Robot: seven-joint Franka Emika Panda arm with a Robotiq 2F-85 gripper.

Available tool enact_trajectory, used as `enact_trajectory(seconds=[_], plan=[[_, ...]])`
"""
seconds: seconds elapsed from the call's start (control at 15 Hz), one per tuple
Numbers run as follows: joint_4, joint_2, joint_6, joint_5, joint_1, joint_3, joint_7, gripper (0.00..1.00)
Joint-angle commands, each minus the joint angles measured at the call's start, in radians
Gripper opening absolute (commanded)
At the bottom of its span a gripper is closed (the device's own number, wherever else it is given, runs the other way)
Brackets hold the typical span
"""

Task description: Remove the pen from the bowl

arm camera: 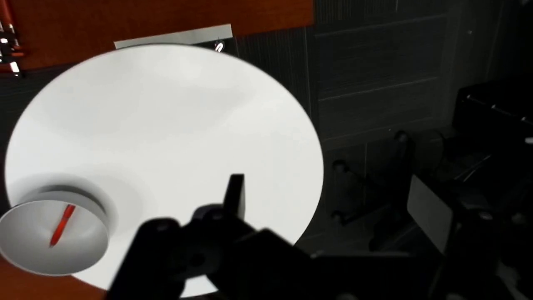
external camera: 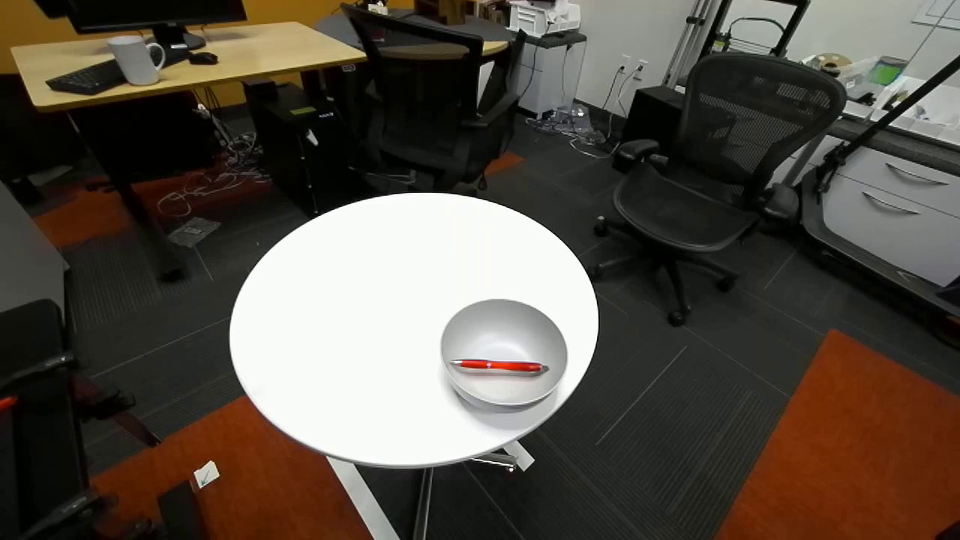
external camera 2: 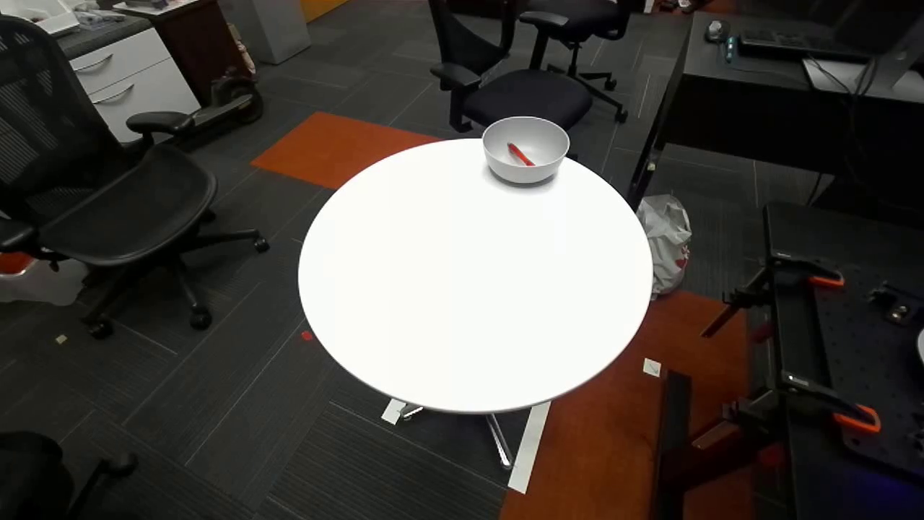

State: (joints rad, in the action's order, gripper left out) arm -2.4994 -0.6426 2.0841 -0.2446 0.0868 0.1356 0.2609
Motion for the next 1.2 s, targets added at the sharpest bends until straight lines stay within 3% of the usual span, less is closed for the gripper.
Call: enact_trajectory(seconds=[0.0,0.33,0.6,0.8,1.13], plan=[[0.036,0.069,0.120,0.072,-0.107,-0.003,0.082,1.00],[0.131,0.289,0.314,0.243,-0.291,-0.033,0.203,1.00],[0.259,0.502,0.341,0.450,-0.400,-0.051,0.404,1.00],[0.356,0.643,0.308,0.527,-0.367,-0.121,0.496,1.00],[0.469,0.827,0.275,0.462,-0.294,-0.222,0.441,1.00]])
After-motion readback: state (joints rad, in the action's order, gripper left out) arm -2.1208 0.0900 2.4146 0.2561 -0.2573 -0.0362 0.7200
